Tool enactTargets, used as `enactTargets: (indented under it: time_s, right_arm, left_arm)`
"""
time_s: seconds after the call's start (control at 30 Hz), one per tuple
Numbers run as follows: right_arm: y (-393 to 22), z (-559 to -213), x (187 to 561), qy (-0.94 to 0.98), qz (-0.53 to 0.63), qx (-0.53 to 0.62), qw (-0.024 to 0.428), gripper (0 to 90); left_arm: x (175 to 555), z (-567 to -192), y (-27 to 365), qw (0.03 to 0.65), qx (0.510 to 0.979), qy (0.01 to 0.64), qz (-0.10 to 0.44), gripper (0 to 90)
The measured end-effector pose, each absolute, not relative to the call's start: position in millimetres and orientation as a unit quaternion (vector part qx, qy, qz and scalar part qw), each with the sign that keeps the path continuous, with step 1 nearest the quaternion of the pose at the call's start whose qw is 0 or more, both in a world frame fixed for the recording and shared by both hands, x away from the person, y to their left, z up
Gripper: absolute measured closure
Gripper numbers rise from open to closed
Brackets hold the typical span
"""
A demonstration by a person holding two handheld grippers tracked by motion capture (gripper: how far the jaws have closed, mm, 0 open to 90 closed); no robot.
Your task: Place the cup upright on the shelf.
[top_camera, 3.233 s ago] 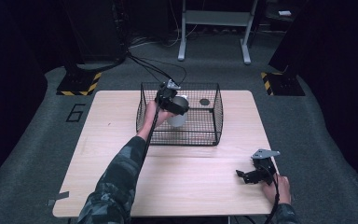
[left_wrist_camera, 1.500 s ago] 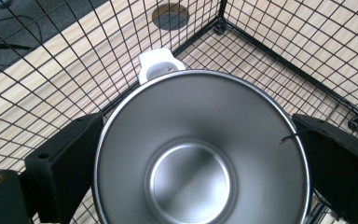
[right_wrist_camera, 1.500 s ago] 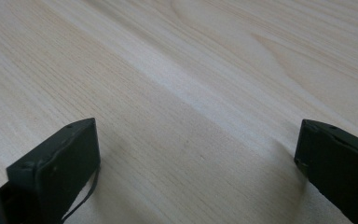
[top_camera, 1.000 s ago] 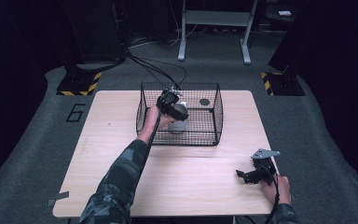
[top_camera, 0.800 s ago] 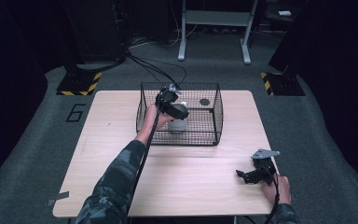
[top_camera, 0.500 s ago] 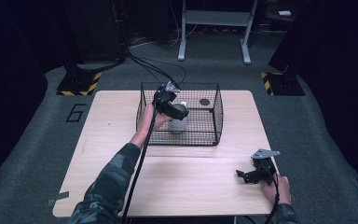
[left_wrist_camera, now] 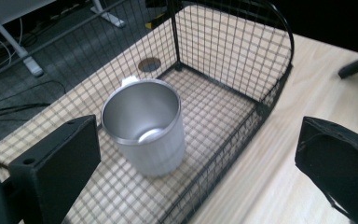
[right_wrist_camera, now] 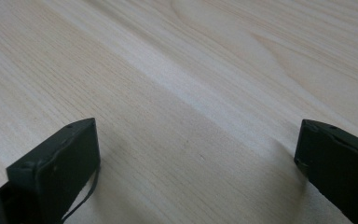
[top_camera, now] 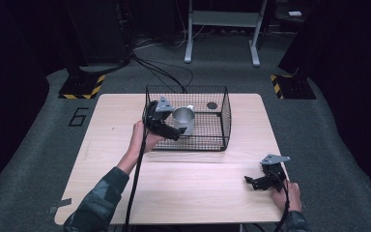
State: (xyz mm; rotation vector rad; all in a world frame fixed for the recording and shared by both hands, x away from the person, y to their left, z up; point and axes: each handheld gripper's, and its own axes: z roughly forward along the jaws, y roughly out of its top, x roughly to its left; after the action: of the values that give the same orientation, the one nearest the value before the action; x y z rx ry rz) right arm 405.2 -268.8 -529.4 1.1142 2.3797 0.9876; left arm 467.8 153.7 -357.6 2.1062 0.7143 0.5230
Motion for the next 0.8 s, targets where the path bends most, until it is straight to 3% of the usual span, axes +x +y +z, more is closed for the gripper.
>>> enactTargets:
  time_s: [0.47,0.8]
  right_arm:
    - [-269,-529,405,0.836,0.347,0.391,0.167,0.0]
    - [-269,-529,405,0.836,0.347,0.391,0.167,0.0]
  left_arm:
    - [399,-400,198,0.394,0.842,0.286,0.232,0.2]
    - [370,-456,236,0.376,0.827,0.355,0.221,0.2]
